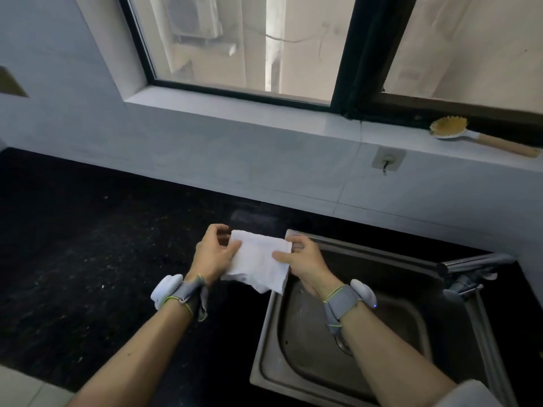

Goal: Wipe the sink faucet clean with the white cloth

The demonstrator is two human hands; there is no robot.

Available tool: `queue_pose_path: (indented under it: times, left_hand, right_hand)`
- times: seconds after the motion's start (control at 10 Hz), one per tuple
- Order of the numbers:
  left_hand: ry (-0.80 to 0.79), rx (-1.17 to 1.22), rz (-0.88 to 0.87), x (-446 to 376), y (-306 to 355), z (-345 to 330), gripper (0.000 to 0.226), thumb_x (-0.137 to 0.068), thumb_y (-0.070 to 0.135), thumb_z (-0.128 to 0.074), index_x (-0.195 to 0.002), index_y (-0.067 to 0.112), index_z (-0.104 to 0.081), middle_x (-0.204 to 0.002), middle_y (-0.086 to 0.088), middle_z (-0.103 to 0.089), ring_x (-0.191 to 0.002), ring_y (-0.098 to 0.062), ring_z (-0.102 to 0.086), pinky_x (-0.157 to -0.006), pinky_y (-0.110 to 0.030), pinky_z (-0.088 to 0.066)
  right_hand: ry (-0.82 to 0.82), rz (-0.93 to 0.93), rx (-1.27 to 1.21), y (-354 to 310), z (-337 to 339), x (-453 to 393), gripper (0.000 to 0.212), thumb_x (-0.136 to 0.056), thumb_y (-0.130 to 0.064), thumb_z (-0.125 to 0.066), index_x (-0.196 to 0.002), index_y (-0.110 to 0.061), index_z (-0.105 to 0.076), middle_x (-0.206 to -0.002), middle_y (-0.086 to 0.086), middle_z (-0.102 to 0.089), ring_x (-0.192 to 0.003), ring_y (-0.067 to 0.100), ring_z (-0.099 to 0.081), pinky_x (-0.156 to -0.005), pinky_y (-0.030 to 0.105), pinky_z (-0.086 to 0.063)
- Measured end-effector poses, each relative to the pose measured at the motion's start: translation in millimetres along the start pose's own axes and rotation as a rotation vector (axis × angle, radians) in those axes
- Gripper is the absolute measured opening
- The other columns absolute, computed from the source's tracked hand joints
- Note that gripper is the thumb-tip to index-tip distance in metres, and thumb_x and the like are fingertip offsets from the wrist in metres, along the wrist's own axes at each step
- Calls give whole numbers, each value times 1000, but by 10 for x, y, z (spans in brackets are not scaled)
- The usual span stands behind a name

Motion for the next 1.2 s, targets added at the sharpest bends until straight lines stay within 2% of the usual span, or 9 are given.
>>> queue_pose_path:
  times: [0.1,0.2,0.3,0.5,0.7,0.9,1.0,1.1,1.2]
  left_hand:
    - [22,-15,75,-78,-119,23,56,-78,33,-78,-122,11,-53,-110,0,-63,-99,-16,-62,-87,-28,-48]
    - [-58,-113,82,-163,-321,28,57,-74,27,-80,-124,13,-56,-114,0,-64,-103,-17,-63,-90,-29,-50]
    - [-123,-197,51,-183,-533,35,48,-77,16,-73,-123,19,-63,-114,0,-69,-105,-17,-65,-88,-25,-48]
    - [-134,-283,-20,-222,-813,-28,25,-89,31,-62,-112,38,-71,-99,11,-74,-97,-11,-68,-87,-27,-52]
    - [-22,-348,-123,-281,-945,-189,40,-91,17,-59,-127,34,-60,-127,8,-63,-115,-16,-60,-98,-34,-48]
    - [-66,-657,-103,-316,-941,-292,52,-89,18,-58,-139,24,-46,-138,-6,-47,-121,-31,-49,-99,-45,-44]
    - [-48,-613,-168,-301,-690,-341,55,-87,23,-59,-140,24,-45,-140,-3,-47,-125,-28,-48,-103,-43,-38]
    - [-74,-411,-232,-255,-314,-461,42,-92,37,-54,-132,24,-52,-133,0,-54,-123,-23,-52,-106,-43,-40]
    - [-176,-65,-170,-229,151,-580,33,-95,44,-50,-115,21,-63,-113,0,-66,-108,-19,-61,-95,-37,-48]
  right_hand:
    - [69,-14,92,243,-148,-114,51,-66,-13,-82,-106,-21,-51,-112,14,-65,-93,26,-67,-81,41,-58]
    - [94,-25,269,404,-288,-200,43,-75,-20,-76,-110,-22,-51,-112,8,-65,-99,24,-65,-82,34,-55]
    - [110,-26,423,539,-393,-215,39,-79,-22,-70,-114,-19,-52,-112,8,-63,-104,26,-61,-82,28,-49]
    - [113,57,615,739,-449,-180,33,-86,-21,-62,-117,-19,-51,-97,6,-65,-99,31,-59,-86,39,-50]
    - [112,117,764,777,-525,-199,31,-89,-19,-59,-118,-21,-48,-120,6,-56,-106,32,-56,-88,41,-49]
    - [112,91,1002,644,-531,-192,32,-90,-29,-61,-113,-14,-44,-122,11,-48,-105,42,-56,-84,42,-46]
    - [54,87,951,548,-466,-206,33,-91,-44,-54,-108,-17,-46,-116,10,-51,-102,39,-57,-83,41,-47]
    - [42,95,888,334,-273,-156,44,-90,-61,-41,-94,-20,-57,-102,7,-65,-99,34,-60,-82,39,-49]
    - [-101,22,685,34,-76,-95,57,-91,-67,-31,-82,-23,-67,-93,5,-74,-93,26,-67,-85,38,-53]
Point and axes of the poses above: each hand's wrist, its own x-axis away from the middle knuckle, its own z-axis out of the back of the hand, y = z × x, the point moved 3 cm from there along -x, towards the middle knuckle
